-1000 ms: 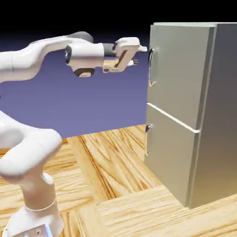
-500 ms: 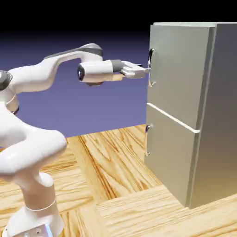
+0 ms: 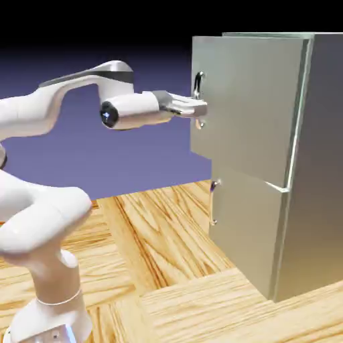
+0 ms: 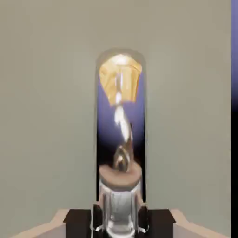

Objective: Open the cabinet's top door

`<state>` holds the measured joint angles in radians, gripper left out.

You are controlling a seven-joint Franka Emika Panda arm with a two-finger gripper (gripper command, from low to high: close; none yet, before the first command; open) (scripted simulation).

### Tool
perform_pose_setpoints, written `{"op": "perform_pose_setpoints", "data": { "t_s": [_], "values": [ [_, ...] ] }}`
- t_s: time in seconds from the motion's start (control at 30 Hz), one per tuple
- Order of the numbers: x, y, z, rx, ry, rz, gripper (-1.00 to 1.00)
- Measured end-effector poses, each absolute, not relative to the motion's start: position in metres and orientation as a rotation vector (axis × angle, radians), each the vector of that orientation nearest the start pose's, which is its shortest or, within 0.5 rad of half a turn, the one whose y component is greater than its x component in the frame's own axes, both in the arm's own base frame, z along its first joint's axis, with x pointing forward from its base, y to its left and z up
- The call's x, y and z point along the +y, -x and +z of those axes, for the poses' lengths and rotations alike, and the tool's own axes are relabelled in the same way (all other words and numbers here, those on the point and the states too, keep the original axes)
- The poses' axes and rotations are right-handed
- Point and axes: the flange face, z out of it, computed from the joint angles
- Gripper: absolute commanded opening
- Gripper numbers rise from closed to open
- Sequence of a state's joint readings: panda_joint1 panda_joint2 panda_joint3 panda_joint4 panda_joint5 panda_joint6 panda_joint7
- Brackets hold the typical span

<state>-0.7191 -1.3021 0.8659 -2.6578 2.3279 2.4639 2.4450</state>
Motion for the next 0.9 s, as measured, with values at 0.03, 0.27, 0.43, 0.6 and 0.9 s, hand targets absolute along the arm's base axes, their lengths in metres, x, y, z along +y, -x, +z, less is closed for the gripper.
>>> {"op": "perform_pose_setpoints", "data": {
  "t_s": [0.03, 0.27, 0.43, 0.6, 0.9],
  "values": [
    [0.106, -0.322, 0.553, 1.601, -0.357, 0.884, -1.0],
    [0.059, -0.284, 0.553, 1.653, -0.215, 1.017, -1.0],
    [0.028, -0.265, 0.553, 1.679, -0.127, 1.098, -1.0],
    [-0.003, -0.251, 0.553, 1.7, -0.041, 1.173, -1.0],
    [-0.067, -0.232, 0.553, 1.734, 0.13, 1.318, -1.0]
  ]
}}
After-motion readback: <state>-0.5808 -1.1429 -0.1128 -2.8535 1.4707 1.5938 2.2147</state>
